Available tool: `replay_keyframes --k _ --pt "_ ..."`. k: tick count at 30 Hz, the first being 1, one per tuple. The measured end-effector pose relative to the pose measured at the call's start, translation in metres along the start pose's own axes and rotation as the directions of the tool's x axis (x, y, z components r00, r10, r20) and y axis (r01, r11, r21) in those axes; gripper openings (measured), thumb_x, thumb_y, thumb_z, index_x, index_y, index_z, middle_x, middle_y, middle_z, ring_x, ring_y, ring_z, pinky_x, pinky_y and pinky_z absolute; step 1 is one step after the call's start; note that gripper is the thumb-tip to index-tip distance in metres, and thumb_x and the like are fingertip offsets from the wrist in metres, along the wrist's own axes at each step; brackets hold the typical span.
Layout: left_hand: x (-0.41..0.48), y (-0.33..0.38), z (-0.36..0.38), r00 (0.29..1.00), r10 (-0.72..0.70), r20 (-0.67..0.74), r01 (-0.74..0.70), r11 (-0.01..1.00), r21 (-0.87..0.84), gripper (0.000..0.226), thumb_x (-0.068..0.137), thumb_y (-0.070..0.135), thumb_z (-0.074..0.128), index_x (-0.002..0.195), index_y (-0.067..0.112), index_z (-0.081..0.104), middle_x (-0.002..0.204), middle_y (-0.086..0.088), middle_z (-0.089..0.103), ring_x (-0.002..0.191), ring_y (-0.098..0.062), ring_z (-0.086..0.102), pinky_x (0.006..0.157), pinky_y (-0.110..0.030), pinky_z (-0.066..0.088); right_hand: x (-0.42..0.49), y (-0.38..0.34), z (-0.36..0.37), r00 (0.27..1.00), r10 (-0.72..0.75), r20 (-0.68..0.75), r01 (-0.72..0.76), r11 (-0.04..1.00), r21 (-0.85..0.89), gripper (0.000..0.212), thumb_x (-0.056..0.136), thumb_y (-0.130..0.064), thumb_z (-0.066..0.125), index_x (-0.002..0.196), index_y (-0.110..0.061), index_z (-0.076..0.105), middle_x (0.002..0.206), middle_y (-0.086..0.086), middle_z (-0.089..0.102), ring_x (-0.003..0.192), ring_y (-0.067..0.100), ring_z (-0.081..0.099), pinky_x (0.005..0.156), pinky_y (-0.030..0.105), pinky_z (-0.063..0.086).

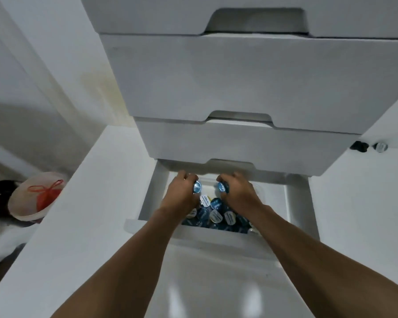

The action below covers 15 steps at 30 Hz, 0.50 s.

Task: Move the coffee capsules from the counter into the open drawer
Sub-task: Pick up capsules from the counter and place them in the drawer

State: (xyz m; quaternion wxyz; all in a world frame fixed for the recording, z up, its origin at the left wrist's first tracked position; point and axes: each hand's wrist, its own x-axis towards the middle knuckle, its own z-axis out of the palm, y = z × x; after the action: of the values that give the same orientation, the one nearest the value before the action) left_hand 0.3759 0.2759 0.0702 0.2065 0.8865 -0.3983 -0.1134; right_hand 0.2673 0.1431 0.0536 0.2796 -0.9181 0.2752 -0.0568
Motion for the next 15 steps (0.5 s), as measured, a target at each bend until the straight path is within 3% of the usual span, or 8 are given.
replay_keyframes --k 5,8,15 --pt "0.02 -0.018 0.009 0.991 0.129 0.017 -0.13 0.991 0.039 0.035 0.08 0.014 0.07 0.112 0.005 0.059 0.107 -0.01 0.056 0.094 -0.022 0.053 0.08 -0.029 0.049 0.013 -0.007 0.015 0.999 0.053 0.006 -0.052 0.998 -0.045 0.032 0.083 -0.005 0.061 0.114 -0.015 0.058 0.113 0.013 0.058 0.101 0.029 0.054 0.077 0.027 0.036" --pt "0.032 -0.027 0.014 0.991 0.134 0.03 -0.135 0.991 0.012 0.035 0.078 0.013 0.072 0.111 0.008 0.06 0.103 -0.007 0.055 0.089 -0.016 0.051 0.076 -0.023 0.045 0.021 -0.013 0.024 0.993 0.117 0.009 -0.117 0.993 -0.032 0.038 0.083 -0.005 0.061 0.118 -0.017 0.056 0.12 0.012 0.054 0.107 0.029 0.053 0.087 0.031 0.042" --pt "0.043 -0.037 0.027 0.985 0.139 0.107 -0.141 0.99 0.012 0.038 0.085 0.014 0.064 0.122 0.01 0.056 0.121 -0.009 0.055 0.112 -0.021 0.05 0.097 -0.034 0.047 0.025 -0.017 0.035 0.978 0.204 0.041 -0.202 0.979 -0.034 0.046 0.081 -0.009 0.064 0.125 -0.019 0.053 0.123 0.009 0.05 0.111 0.028 0.052 0.093 0.032 0.044"
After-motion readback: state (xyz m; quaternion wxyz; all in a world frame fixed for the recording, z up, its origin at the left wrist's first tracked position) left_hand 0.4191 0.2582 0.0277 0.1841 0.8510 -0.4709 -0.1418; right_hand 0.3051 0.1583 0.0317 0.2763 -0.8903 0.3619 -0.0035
